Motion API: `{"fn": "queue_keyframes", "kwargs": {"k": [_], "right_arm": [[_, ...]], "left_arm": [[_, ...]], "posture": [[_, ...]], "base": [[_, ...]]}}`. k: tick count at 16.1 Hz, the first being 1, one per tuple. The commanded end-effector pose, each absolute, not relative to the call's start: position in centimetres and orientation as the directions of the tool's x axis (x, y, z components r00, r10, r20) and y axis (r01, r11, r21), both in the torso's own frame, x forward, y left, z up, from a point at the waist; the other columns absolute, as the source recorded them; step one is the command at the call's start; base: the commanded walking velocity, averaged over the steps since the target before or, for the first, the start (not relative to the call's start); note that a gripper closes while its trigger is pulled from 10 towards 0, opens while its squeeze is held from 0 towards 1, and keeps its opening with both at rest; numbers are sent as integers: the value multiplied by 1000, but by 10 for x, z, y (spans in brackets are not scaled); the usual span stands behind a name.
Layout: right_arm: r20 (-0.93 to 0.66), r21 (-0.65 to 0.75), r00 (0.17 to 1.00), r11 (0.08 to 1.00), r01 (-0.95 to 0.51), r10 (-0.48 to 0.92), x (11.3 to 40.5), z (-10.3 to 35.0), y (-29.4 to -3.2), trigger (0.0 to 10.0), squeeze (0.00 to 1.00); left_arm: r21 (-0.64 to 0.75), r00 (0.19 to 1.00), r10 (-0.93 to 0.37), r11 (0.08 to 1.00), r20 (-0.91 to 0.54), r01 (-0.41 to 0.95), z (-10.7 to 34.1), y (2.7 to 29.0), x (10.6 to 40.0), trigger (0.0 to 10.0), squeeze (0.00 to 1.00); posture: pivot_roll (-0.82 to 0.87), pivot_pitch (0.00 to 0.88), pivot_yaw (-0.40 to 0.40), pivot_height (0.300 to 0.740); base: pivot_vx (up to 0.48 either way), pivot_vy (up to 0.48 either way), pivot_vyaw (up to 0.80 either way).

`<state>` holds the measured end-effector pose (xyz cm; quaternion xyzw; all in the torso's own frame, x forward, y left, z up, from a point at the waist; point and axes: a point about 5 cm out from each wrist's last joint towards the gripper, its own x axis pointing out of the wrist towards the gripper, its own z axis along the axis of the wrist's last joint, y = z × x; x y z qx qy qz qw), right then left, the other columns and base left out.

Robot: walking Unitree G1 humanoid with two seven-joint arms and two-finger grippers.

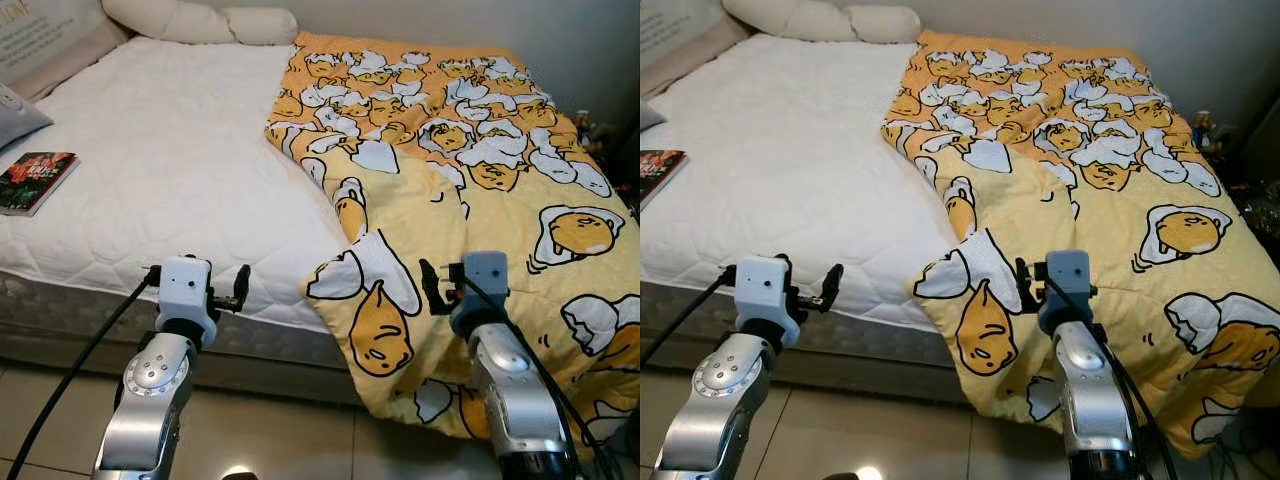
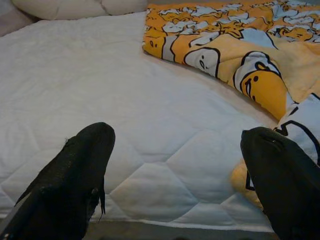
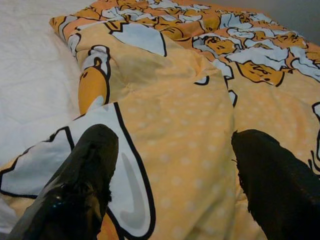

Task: Clean up the room

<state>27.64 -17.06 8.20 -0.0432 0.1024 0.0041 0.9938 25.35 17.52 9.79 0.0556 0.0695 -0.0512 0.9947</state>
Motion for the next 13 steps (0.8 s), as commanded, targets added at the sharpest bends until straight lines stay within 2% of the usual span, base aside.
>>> {"fn": "queue_keyframes", "kwargs": {"k": [1,9,13], "right_arm": [[-206,-70,978,997,-17,2,279,82,-169,10000,0],[-216,-68,976,998,20,-34,273,79,-173,10000,0],[-221,-72,974,997,30,-45,270,78,-177,10000,0]], "left_arm": [[106,986,-100,988,-132,115,102,177,256,10000,702],[112,983,-119,985,-137,135,102,177,261,10000,698],[112,982,-115,985,-147,132,99,177,260,10000,698]], "posture": [[113,0,-16,740],[87,0,9,740],[78,0,7,740]], "base": [[0,442,0],[0,422,0],[0,0,0]]}}
